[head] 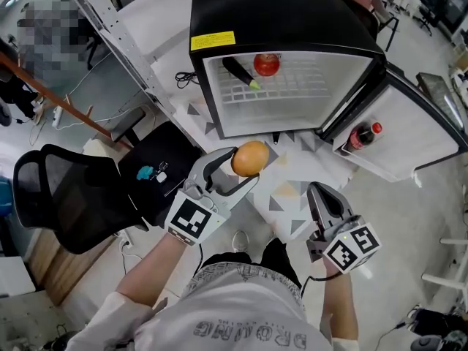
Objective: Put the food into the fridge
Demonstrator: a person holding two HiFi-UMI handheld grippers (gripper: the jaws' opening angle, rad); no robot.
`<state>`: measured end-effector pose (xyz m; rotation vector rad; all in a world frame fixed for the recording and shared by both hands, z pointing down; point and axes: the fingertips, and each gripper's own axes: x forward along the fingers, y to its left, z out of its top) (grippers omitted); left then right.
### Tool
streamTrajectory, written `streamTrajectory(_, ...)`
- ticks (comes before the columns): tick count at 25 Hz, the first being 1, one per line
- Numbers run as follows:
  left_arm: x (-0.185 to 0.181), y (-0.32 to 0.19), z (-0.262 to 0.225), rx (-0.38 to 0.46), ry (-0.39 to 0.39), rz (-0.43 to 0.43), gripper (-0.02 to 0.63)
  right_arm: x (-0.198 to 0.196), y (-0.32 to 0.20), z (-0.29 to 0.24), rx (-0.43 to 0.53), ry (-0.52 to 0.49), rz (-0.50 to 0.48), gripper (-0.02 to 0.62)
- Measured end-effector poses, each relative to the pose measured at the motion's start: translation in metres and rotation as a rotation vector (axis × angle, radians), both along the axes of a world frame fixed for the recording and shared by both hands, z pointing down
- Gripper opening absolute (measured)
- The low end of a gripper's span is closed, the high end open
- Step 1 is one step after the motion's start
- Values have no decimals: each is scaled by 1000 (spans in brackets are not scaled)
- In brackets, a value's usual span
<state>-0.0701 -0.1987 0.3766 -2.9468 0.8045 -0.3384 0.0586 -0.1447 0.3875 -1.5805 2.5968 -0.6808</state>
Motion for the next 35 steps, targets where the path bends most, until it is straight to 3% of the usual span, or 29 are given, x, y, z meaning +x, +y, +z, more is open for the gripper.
streamTrajectory(16,71,-75,6,30,-82,-81,278,50,-58,9,5,-23,-111,2)
streamTrajectory(28,119,-140,11,73,-201,-124,278,79,-99,22,-1,-67,-195,2)
streamTrajectory(35,142,-166,22,102,-275,-113,278,84,-117,22,43,-78,-201,2)
